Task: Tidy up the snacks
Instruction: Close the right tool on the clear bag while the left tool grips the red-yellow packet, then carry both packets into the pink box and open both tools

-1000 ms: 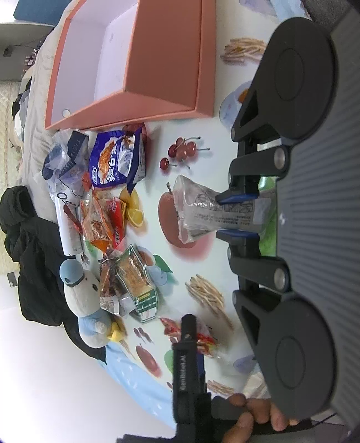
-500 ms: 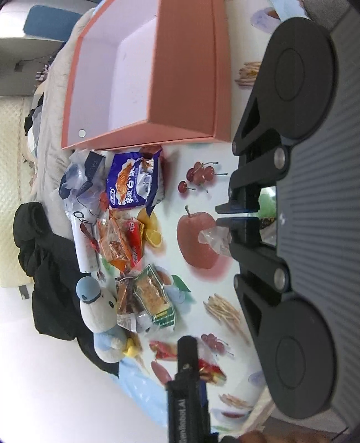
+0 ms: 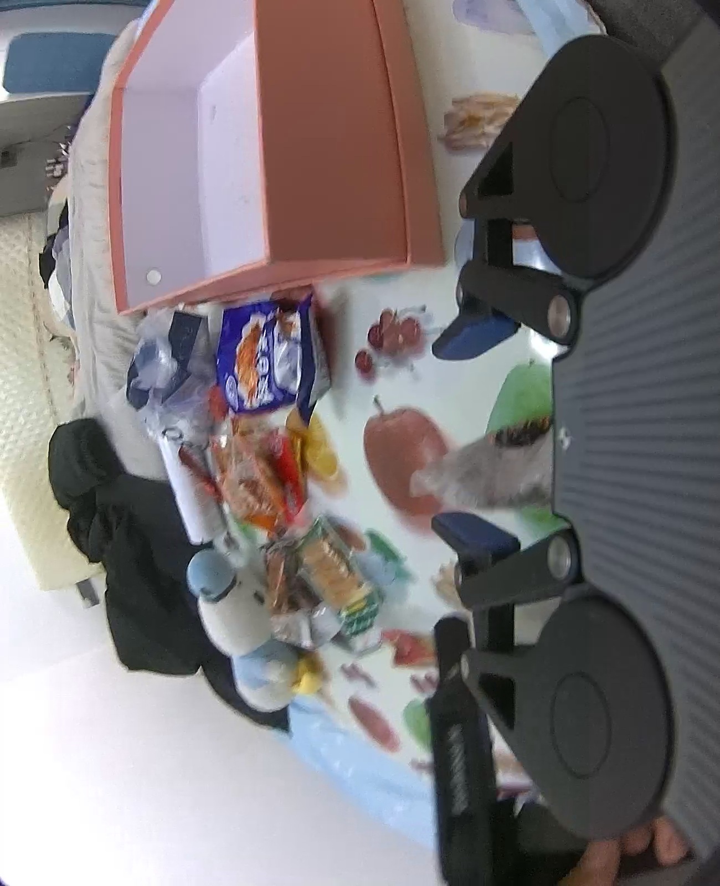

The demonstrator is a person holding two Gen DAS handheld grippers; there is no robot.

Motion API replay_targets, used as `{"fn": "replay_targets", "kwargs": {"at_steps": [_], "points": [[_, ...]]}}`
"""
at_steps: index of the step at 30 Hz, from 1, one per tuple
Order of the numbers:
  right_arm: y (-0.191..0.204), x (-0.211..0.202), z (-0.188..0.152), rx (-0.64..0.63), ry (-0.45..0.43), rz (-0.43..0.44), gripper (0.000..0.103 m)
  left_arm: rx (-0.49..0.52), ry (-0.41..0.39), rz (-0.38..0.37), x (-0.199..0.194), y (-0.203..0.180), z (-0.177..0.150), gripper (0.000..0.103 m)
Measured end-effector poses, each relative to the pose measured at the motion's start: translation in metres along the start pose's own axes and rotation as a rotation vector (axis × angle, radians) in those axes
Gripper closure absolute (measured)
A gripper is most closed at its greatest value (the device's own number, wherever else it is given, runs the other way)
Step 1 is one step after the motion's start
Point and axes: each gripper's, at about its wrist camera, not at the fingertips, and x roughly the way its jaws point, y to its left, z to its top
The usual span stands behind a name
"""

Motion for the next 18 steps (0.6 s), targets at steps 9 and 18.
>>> {"fn": "replay_targets", "kwargs": {"at_steps": [9,18], "points": [[0.018,0.031,-0.019,-0.082,0.097,-0.012,0.035,0.004,0.007,0.014,-0.002,0.002,-0.005,0.027],[0.023,0.046,-0.027,-0.161,0.123,-0.076,0.069,0.007,0.001,0.012,-0.019,-0.003,-0.004,0.027]]}}
